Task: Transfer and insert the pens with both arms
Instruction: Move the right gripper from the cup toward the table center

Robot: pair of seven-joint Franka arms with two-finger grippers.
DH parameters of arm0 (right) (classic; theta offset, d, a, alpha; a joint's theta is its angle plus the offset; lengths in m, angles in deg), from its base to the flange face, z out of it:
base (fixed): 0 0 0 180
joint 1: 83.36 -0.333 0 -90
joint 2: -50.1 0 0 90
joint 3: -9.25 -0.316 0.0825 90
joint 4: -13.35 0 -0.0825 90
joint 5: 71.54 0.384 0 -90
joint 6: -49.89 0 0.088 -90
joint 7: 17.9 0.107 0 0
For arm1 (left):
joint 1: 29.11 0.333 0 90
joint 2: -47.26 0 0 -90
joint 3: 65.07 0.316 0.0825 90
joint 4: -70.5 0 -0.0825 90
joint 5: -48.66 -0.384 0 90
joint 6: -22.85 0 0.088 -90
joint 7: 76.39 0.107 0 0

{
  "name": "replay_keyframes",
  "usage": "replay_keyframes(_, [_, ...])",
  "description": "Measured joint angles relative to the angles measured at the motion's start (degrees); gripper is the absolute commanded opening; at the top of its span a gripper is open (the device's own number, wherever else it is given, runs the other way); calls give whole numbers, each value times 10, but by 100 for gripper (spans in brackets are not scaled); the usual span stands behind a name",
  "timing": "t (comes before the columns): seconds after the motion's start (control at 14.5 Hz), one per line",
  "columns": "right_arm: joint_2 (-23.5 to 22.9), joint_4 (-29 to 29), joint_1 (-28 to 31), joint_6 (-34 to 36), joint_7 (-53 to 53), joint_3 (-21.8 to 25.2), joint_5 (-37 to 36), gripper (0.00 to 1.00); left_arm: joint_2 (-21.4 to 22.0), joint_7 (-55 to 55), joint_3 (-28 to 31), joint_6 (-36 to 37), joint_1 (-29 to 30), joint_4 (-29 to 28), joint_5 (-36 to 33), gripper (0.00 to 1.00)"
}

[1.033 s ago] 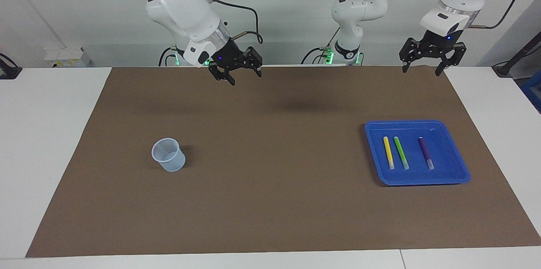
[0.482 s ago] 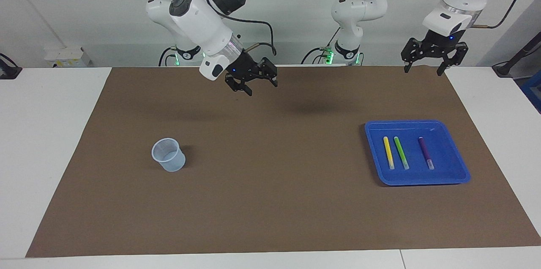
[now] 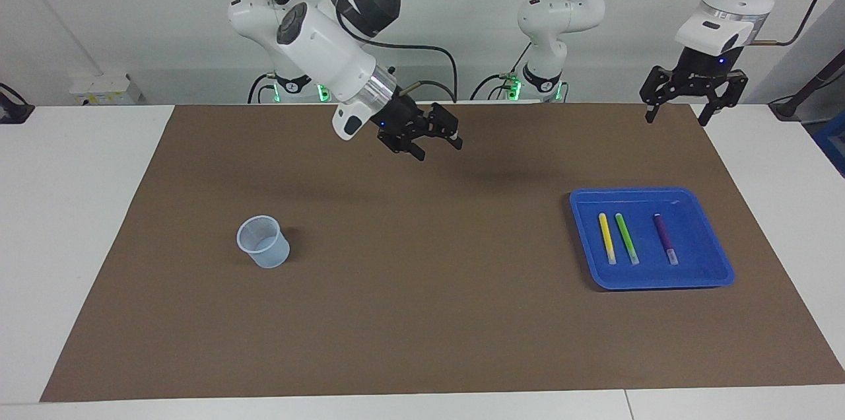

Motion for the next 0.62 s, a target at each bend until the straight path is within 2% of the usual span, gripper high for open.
replay_keyframes(0.14, [-23,-34,-4,0,16,0,6,100,0,2,-4,-35,-6,-18,0,100])
replay_keyframes(0.41, [-35,-54,-3,1,21,2,8,100,3,7,7,-38,-1,-21,0,100])
replay_keyframes(0.55, [-35,-55,-6,2,21,1,8,100,4,24,6,-53,-1,-26,0,89])
replay_keyframes(0.62, [-35,-55,-10,2,21,1,8,100,3,40,6,-72,-2,-35,0,88])
